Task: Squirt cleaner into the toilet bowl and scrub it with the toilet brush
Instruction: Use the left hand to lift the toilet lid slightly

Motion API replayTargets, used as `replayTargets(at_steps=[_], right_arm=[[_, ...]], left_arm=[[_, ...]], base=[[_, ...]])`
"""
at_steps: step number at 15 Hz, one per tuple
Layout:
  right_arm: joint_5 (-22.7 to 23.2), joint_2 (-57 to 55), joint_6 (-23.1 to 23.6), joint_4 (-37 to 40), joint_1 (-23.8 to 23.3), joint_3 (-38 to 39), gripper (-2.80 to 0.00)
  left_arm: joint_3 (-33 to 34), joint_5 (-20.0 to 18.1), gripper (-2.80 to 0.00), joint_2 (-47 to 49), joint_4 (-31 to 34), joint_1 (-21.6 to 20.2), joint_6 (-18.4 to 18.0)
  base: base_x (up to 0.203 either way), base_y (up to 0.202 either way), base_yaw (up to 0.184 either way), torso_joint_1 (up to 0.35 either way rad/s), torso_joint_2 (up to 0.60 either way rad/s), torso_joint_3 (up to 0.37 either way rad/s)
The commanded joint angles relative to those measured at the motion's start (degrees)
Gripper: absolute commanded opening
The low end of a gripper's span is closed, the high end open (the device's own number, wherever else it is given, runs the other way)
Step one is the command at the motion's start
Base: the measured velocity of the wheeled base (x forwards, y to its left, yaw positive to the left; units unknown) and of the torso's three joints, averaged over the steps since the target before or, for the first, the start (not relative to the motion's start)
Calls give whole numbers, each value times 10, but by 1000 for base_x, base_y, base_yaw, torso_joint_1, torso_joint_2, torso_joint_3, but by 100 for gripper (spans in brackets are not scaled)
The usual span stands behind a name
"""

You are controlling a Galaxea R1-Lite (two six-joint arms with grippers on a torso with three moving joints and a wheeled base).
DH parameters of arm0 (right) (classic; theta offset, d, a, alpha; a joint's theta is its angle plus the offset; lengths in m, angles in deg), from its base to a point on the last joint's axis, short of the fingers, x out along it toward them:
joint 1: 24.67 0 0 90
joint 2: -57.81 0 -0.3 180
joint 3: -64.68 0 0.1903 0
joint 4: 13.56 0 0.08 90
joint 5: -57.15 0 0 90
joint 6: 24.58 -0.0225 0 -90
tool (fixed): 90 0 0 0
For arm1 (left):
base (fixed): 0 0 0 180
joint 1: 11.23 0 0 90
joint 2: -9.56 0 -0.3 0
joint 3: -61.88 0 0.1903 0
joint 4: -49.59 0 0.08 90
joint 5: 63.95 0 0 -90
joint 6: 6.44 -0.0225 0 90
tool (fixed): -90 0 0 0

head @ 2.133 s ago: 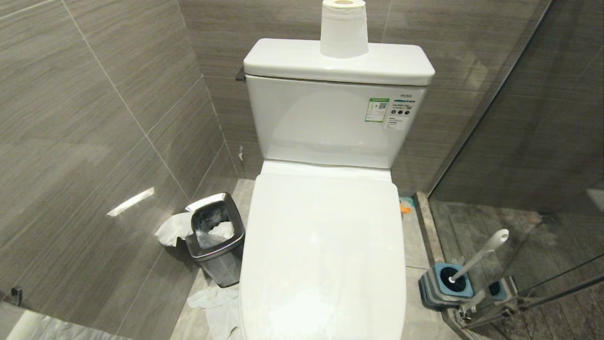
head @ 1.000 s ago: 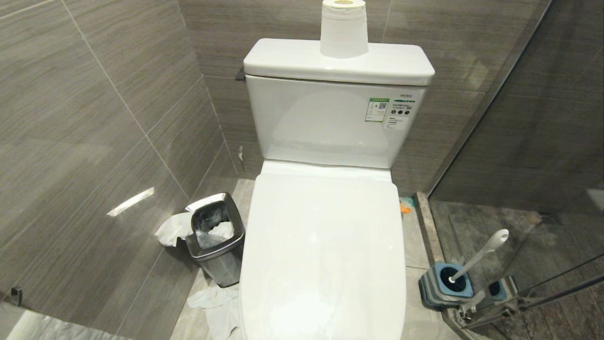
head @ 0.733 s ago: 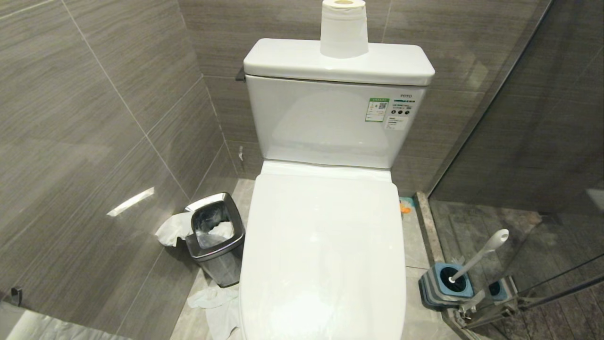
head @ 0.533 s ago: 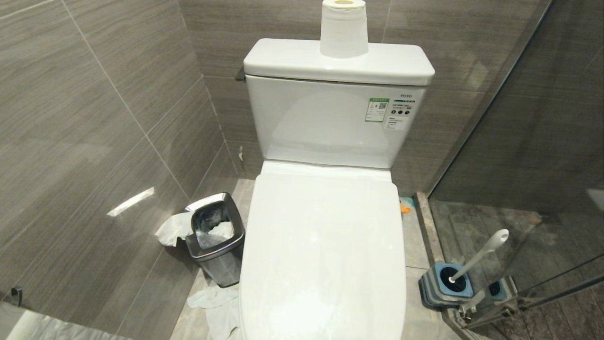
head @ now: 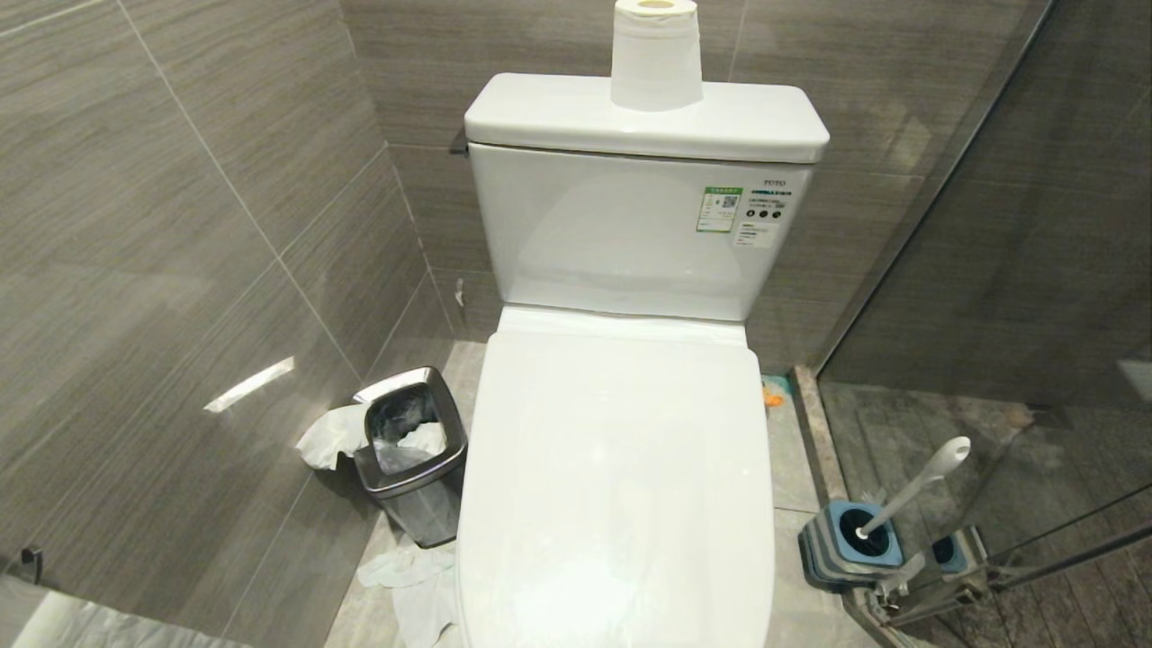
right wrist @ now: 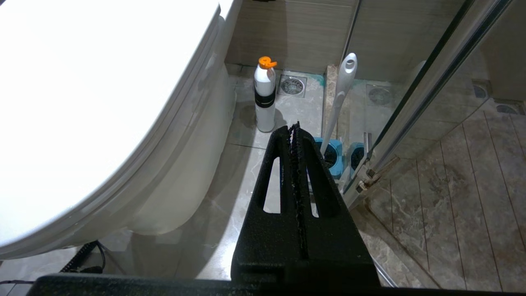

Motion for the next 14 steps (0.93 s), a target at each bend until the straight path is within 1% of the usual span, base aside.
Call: replayTargets(at_steps=[1,14], right_arm=[[0,0,0,0,0,0,-280],[0,0,0,0,0,1,-280]], left_arm=[[1,0,-280,1,0,0,0],[0,0,-280,1,0,0,0]], base=[[0,0,0,0,0,0],[0,0,0,0,0,0]])
